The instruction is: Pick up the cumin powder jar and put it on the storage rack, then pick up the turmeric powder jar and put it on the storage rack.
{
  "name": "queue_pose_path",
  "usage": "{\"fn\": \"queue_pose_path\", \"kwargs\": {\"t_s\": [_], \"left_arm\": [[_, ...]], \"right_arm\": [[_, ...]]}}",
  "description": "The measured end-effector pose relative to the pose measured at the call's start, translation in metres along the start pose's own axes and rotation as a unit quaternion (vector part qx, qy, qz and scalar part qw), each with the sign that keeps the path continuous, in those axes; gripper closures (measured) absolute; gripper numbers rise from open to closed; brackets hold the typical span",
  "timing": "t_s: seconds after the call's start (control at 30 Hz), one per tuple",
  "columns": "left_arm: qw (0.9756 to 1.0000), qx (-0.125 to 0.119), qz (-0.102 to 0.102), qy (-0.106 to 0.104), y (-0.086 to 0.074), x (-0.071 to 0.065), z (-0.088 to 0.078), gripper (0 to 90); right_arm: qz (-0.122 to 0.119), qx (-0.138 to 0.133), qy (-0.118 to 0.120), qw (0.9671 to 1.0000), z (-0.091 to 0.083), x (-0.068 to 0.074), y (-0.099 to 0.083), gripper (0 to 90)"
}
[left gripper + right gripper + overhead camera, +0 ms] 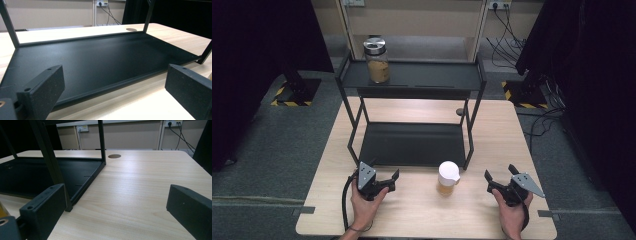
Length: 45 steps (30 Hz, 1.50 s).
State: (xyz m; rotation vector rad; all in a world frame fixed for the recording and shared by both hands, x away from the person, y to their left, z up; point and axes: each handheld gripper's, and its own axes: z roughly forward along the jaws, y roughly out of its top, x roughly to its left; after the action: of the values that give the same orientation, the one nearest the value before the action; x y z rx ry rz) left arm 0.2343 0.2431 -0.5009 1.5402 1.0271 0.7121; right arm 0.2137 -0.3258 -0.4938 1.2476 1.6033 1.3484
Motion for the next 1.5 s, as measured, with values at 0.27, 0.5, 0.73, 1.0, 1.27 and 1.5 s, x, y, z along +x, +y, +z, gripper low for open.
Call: {"fn": "queue_pose_path", "kwargs": {"t_s": [0.27, 0.5, 0.73, 1.0, 1.27, 1.5], "left_arm": [[1.0000, 0.002, -0.005, 0.000, 0.0005, 0.0011, -0.0001, 2.0], [1.0000, -0.001, -0.004, -0.001, -0.0006, -0.0001, -0.0008, 2.0], [1.0000, -0.001, -0.003, -0.002, -0.0009, -0.0008, -0.0013, 2.0], [1.0000, -0.001, -0.002, -0.002, -0.0007, -0.0007, -0.0012, 2.0], [1.0000, 0.000, -0.002, -0.001, -0.0004, -0.0018, -0.0006, 2.0], [1.0000, -0.002, -0.006, -0.001, -0.0013, -0.0013, -0.0019, 2.0]], "right_arm": [[0.000, -0.001, 0.000, 1.0000, -0.0002, 0.0000, -0.0004, 3.1], [-0.002, 0.000, 0.001, 1.0000, -0.0001, 0.0001, -0.0001, 3.1], [-0.003, 0.000, 0.001, 1.0000, -0.0001, 0.0001, -0.0002, 3.1], [-0.002, 0.002, 0.003, 1.0000, 0.0004, -0.0009, 0.0006, 3.1], [0.000, 0.001, 0.006, 1.0000, 0.0002, -0.0021, 0.0005, 3.1], [-0.002, 0.002, 0.006, 1.0000, 0.0004, -0.0020, 0.0006, 3.1]]}}
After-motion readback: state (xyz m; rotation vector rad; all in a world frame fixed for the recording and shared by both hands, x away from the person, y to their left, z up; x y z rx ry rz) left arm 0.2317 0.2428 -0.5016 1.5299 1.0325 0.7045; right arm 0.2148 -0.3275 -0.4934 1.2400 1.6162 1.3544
